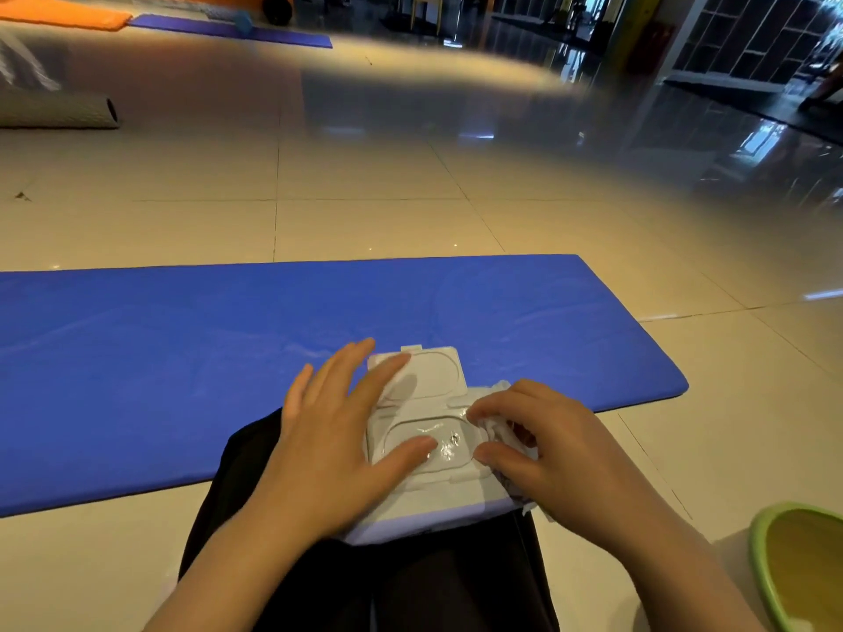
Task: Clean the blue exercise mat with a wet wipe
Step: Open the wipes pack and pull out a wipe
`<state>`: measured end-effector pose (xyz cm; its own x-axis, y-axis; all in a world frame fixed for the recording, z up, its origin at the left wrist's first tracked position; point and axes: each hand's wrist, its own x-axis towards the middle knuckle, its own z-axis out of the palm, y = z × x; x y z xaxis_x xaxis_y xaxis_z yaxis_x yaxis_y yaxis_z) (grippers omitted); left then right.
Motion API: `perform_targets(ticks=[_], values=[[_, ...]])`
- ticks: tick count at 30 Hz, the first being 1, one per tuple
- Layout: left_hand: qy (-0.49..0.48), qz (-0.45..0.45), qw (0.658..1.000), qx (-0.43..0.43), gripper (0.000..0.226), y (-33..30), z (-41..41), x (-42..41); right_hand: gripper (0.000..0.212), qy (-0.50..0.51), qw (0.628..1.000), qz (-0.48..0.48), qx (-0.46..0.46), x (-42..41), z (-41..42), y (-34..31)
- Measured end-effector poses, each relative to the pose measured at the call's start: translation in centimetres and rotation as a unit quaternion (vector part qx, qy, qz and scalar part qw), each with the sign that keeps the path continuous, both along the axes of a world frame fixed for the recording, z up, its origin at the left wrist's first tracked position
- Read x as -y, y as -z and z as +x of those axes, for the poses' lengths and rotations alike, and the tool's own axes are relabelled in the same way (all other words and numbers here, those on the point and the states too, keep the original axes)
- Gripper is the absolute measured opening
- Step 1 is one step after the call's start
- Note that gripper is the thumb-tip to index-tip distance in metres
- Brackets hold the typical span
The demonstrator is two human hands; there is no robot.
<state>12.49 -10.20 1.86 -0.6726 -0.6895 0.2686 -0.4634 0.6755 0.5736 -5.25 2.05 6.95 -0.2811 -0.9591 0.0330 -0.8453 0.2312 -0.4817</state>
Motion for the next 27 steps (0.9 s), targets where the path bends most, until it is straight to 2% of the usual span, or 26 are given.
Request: perform_targets(ticks=[1,3,6,8,11,14,19,22,25,27], values=[[-0.006,0.036,0.999,0.033,0.081,-0.2,-0.3,0.3,0.026,0.002,1.000,0.000,0.001,0.0,0.0,0.1],[-0.007,0.036,0.998,0.044,0.090,-0.4,-0.9,0.5,0.026,0.005,1.000,-0.001,0.004,0.0,-0.1,0.2],[-0.007,-0.016,0.998,-0.063,0.071,-1.2,-0.8,0.3,0.025,0.010,1.000,-0.020,0.001,-0.3,-0.1,0.7],[0.017,-0.065,0.990,-0.124,0.055,-1.4,0.0,-0.4,0.020,0.023,0.997,-0.069,0.015,-0.8,-0.3,0.9],[0.095,-0.166,0.976,-0.107,0.036,0.0,1.3,-2.4,0.017,0.069,0.980,-0.164,0.088,-1.5,-0.6,0.6],[0.109,-0.188,0.974,-0.069,0.037,2.1,1.9,-3.9,0.014,0.089,0.966,-0.212,0.120,-1.8,-0.5,0.1],[0.122,-0.107,0.985,-0.067,0.041,1.2,1.5,-3.8,0.021,0.062,0.954,-0.278,0.094,-1.8,0.0,-1.2],[0.093,0.002,0.987,-0.133,0.043,-0.6,1.2,-3.5,0.027,0.009,0.949,-0.306,0.078,-1.4,0.5,-3.0],[0.067,0.134,0.964,-0.218,0.061,-3.3,0.2,-3.0,0.027,-0.053,0.932,-0.324,0.153,-0.6,1.2,-4.8],[0.092,0.190,0.945,-0.252,0.067,-5.0,-1.0,-2.3,0.024,-0.089,0.917,-0.323,0.216,0.1,1.6,-5.4]])
